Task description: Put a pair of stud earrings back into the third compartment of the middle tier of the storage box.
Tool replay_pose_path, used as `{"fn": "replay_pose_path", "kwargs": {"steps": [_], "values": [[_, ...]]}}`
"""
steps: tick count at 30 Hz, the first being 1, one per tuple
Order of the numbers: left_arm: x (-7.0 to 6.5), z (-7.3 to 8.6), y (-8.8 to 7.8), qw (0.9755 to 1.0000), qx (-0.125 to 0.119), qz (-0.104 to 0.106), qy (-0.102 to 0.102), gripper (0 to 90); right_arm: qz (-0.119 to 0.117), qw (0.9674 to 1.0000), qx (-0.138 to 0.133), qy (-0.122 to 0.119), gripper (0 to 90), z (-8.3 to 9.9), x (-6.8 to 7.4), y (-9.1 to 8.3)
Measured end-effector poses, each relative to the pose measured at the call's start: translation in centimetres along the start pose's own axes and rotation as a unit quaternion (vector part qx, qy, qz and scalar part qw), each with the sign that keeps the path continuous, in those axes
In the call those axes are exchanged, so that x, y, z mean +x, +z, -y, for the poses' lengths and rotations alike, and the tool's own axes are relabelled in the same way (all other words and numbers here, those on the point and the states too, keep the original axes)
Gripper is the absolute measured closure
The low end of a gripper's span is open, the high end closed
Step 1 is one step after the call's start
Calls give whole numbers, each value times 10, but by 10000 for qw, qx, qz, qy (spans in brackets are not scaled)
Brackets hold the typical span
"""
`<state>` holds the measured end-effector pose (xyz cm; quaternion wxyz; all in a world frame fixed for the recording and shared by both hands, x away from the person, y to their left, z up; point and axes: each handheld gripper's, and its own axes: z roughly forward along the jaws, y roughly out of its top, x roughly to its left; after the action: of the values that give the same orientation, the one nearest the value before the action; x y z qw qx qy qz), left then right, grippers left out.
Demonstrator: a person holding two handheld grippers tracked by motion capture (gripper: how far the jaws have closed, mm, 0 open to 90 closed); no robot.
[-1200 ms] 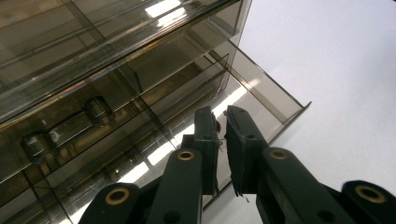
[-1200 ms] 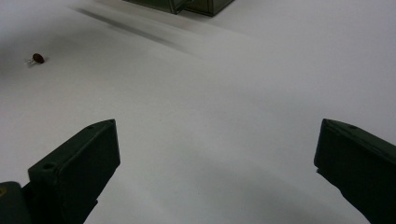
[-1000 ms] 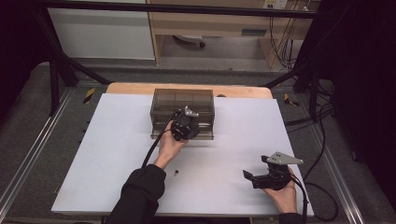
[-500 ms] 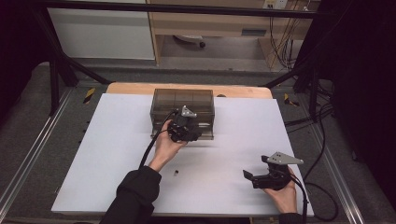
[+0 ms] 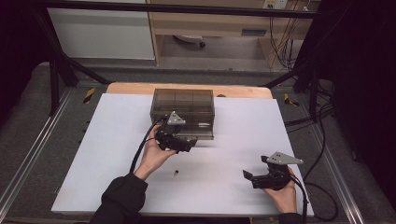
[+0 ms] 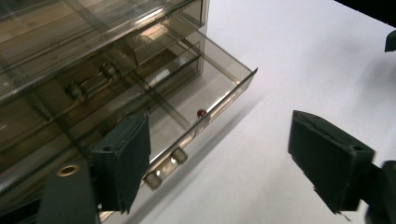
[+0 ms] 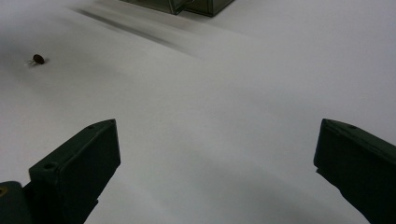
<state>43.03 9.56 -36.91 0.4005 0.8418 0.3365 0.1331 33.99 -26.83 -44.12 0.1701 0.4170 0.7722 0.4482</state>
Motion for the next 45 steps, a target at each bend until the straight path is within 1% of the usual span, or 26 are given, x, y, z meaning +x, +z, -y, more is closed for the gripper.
{"fn": "replay_pose_path", "kwargs": {"steps": [2, 3, 5, 10, 12, 13, 15, 20, 23, 26, 30, 35, 38, 40, 43, 45], "values": [[0, 6, -3, 10000, -7, -29, 25, 177, 11, 10000, -4, -6, 10, 0, 0, 0], [0, 8, -4, 10000, 7, -57, 40, 150, 15, 10000, -3, -19, 10, 0, 0, 0], [1, 14, -7, 9999, 21, -109, 77, 134, 4, 10000, 0, -27, 10, 0, 0, 1], [1, 27, -14, 9999, 64, -134, 41, 104, 20, 10000, 6, -18, 10, 0, 0, 0], [0, 32, -16, 9998, 94, -181, 47, 95, 22, 10000, 7, -20, 10, 0, 0, 0], [0, 34, -17, 9997, 132, -203, 60, 73, 23, 10000, 6, -21, 10, 0, 0, 0], [-1, 39, -20, 9995, 171, -241, 73, 70, 24, 10000, 5, -19, 10, 0, 0, 0], [-2, 52, -29, 9997, 116, -231, 46, 69, 33, 10000, 7, -26, 10, 0, 0, 0], [-4, 60, -34, 9998, 89, -188, 47, 69, 22, 10000, 1, -41, 10, 0, 0, 0], [-6, 69, -38, 9999, 60, -130, -29, 69, 30, 10000, 3, -24, 10, 0, 0, 0], [-10, 80, -38, 9998, 156, -119, -13, 70, 27, 10000, -2, -31, 10, 0, 0, 0], [-12, 92, -36, 9997, 196, -22, -113, 81, 19, 10000, 6, -33, 10, 0, 0, 1], [-14, 96, -32, 9994, 336, -8, -67, 87, 16, 10000, 12, -34, 10, 0, 0, 1], [-16, 99, -30, 9994, 332, 57, -113, 110, 18, 10000, 4, -32, 10, 0, 0, 1], [-17, 102, -27, 9992, 382, 58, -105, 154, 7, 10000, 7, -36, 10, 0, 0, 1], [-19, 102, -25, 9991, 411, 78, -111, 166, -2, 10000, 14, -31, 10, 0, 0, 1]]}}
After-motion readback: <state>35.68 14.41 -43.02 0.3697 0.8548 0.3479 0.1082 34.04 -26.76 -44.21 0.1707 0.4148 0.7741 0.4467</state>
